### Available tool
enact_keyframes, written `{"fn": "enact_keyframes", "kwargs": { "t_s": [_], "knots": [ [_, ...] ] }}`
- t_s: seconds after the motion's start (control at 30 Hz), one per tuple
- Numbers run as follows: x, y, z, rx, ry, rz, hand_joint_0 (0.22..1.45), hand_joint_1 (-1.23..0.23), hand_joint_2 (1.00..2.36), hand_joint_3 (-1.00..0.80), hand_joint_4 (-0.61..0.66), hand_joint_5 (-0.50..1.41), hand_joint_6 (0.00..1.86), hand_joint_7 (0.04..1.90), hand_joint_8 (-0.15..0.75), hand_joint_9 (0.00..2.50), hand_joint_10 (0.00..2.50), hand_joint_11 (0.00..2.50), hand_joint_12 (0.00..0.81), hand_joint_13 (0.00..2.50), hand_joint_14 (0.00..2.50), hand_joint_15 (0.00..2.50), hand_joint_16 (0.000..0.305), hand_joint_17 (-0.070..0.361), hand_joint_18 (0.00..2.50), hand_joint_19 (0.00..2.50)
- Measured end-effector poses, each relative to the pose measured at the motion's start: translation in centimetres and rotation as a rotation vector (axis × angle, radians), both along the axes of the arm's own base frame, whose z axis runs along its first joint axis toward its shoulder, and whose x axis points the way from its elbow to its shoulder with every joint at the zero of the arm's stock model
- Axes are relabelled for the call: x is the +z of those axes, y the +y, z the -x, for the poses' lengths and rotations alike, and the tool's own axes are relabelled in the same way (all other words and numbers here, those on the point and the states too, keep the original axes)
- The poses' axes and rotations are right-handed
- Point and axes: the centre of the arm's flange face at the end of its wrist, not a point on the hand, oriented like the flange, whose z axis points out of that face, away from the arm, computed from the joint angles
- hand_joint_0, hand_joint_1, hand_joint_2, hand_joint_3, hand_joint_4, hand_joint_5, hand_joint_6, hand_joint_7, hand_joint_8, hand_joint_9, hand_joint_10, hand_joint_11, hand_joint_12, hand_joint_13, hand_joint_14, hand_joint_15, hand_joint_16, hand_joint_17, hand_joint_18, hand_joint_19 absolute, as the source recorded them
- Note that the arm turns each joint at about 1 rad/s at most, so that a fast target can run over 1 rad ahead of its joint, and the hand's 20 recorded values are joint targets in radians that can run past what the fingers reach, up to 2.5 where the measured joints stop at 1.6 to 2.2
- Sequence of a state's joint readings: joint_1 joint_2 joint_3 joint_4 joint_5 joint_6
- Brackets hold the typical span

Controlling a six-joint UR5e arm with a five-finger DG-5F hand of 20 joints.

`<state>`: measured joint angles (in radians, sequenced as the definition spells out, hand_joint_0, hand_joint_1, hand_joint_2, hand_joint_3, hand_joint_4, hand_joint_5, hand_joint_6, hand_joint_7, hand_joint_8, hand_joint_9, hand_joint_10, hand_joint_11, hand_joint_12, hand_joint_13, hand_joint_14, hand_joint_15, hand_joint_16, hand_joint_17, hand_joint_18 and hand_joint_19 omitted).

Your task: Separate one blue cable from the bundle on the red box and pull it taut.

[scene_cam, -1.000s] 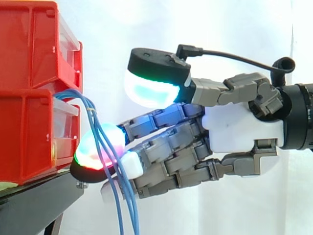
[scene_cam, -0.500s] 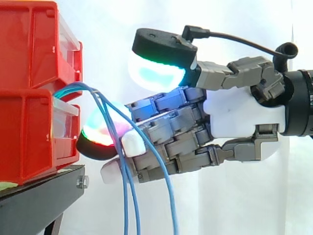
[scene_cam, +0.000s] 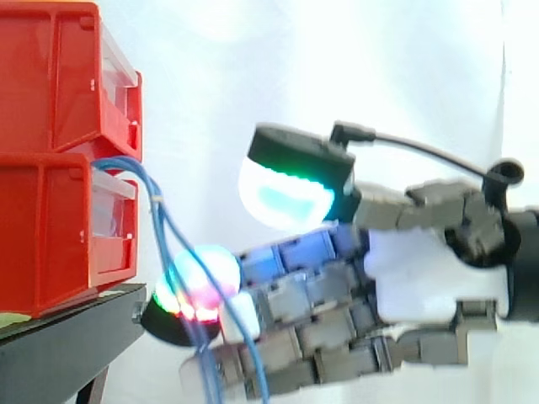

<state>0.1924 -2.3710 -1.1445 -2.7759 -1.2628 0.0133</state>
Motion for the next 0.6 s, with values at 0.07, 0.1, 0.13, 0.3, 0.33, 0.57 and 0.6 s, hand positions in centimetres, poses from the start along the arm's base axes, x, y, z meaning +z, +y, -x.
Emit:
{"fn": "enact_keyframes", "kwargs": {
  "t_s": [0.07,0.1,0.13,0.3,0.33,0.57,0.6],
  "knots": [
    [-1.0,-0.2,-0.1,-0.007,-0.024,-0.021,0.59,-0.63,1.01,-0.44,0.27,-0.09,0.50,0.94,0.206,1.01,0.01,0.36,0.265,0.59,0.01,0.21,0.029,0.066,0.06,0.15],
    [-1.3,-0.2,-0.3,-0.010,-0.046,-0.031,0.59,-0.63,1.01,-0.44,0.28,-0.09,0.50,0.94,0.206,1.01,0.01,0.36,0.267,0.59,0.01,0.21,0.029,0.066,0.06,0.14],
    [-1.4,-0.3,-0.5,-0.011,-0.065,-0.038,0.59,-0.63,1.00,-0.44,0.28,-0.09,0.50,0.94,0.205,1.01,0.01,0.35,0.268,0.59,0.01,0.21,0.029,0.066,0.06,0.14],
    [-0.7,-0.2,-1.6,-0.012,-0.188,-0.068,0.59,-0.62,1.00,-0.44,0.28,-0.09,0.50,0.94,0.206,1.02,0.02,0.36,0.269,0.59,0.01,0.21,0.030,0.066,0.06,0.15],
    [-0.5,-0.1,-1.8,-0.011,-0.206,-0.072,0.59,-0.62,1.01,-0.44,0.27,-0.09,0.50,0.94,0.206,1.02,0.02,0.36,0.269,0.59,0.01,0.21,0.029,0.066,0.06,0.14],
    [0.1,0.0,-2.2,-0.009,-0.250,-0.075,0.59,-0.62,1.00,-0.44,0.28,-0.09,0.50,0.94,0.205,1.01,0.01,0.36,0.270,0.59,0.01,0.21,0.030,0.067,0.06,0.14],
    [0.1,0.0,-2.2,-0.009,-0.252,-0.070,0.59,-0.62,1.00,-0.44,0.28,-0.09,0.50,0.94,0.204,1.01,0.01,0.36,0.270,0.59,0.01,0.21,0.030,0.067,0.06,0.14]
  ]
}}
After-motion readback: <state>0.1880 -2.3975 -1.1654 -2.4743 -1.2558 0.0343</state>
